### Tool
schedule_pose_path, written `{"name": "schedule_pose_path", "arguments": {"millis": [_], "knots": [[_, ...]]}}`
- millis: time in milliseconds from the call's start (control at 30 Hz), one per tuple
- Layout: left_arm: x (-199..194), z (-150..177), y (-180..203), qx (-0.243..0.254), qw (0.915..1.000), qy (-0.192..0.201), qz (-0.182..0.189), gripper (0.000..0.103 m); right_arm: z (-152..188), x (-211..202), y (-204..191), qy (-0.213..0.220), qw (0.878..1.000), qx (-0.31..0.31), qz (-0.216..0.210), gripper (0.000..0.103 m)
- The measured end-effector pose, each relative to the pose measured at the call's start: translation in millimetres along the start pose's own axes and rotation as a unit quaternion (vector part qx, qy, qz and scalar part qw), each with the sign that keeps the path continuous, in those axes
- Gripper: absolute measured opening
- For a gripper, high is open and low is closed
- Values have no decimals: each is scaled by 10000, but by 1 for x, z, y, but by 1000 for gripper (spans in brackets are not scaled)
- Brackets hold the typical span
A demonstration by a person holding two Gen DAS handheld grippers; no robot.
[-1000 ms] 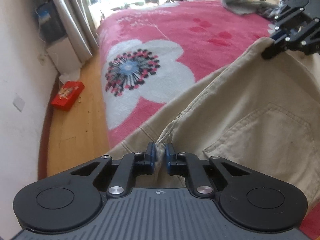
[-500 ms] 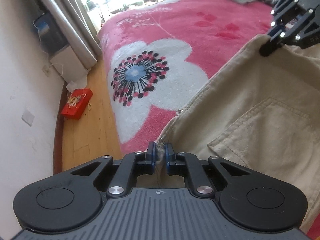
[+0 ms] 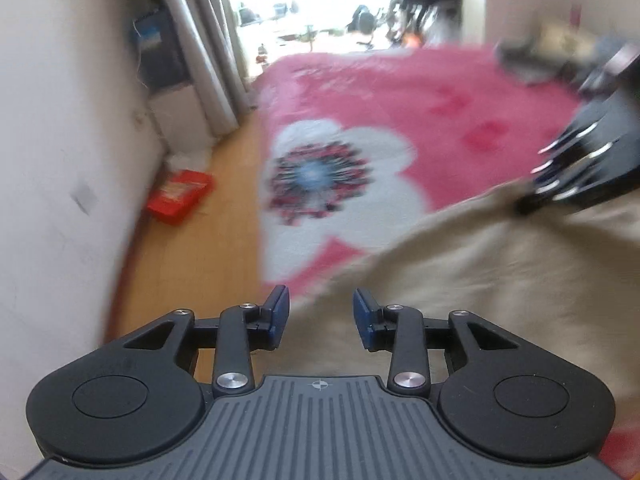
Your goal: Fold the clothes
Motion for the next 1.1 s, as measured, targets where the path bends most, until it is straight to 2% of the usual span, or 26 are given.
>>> {"name": "schedule_pose_path", "arguments": {"millis": [67,133,200,333,400,500,533,567,633,667,733,833,1000,1100], "knots": [[-14,16,11,26,9988,-140,476,35,0,2,0,-8,10000,-16,-6,11],[-17,36,24,263,9968,-423,631,35,0,3,0,-4,10000,-5,-21,11],[-10,60,32,431,9953,-727,471,35,0,4,0,-6,10000,8,-55,11],[-5,78,16,-371,9947,-788,550,35,2,6,0,-44,10000,-37,-69,12],[-6,76,16,-335,9949,-787,536,35,2,9,1,-69,9999,-67,-56,14],[-7,69,18,-193,9944,-890,527,35,1,4,7,-82,9999,-1,-71,26],[-8,68,17,-184,9942,-920,520,35,-1,-2,11,-76,9999,77,-93,40],[-10,68,15,-175,9940,-950,512,35,-2,-10,16,-49,9998,157,-120,47],[-13,67,13,-158,9941,-979,447,35,-3,-43,30,160,9991,325,-222,56],[-16,66,11,-153,9942,-985,408,35,-1,-61,36,237,9986,398,-258,57],[-20,61,7,-225,9945,-951,368,35,6,-108,52,313,9979,568,-55,59],[-27,48,3,-335,9958,-795,318,35,28,-179,76,300,9941,926,484,62],[-26,16,21,-412,9970,-433,501,36,104,-276,97,357,9670,1954,1597,63],[-16,-2,50,-277,9971,-304,636,36,161,-309,94,656,9447,2553,1949,63]]}}
Point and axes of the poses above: each gripper's, at about its wrist camera, not at the fingertips, and x roughly the way its jaws point, y to its right, z to its underside, the point moved 2 cm from there along x, roughly the way its jaws point, and after that the axes turned 15 degrees about -z, right-handed, at the moved point
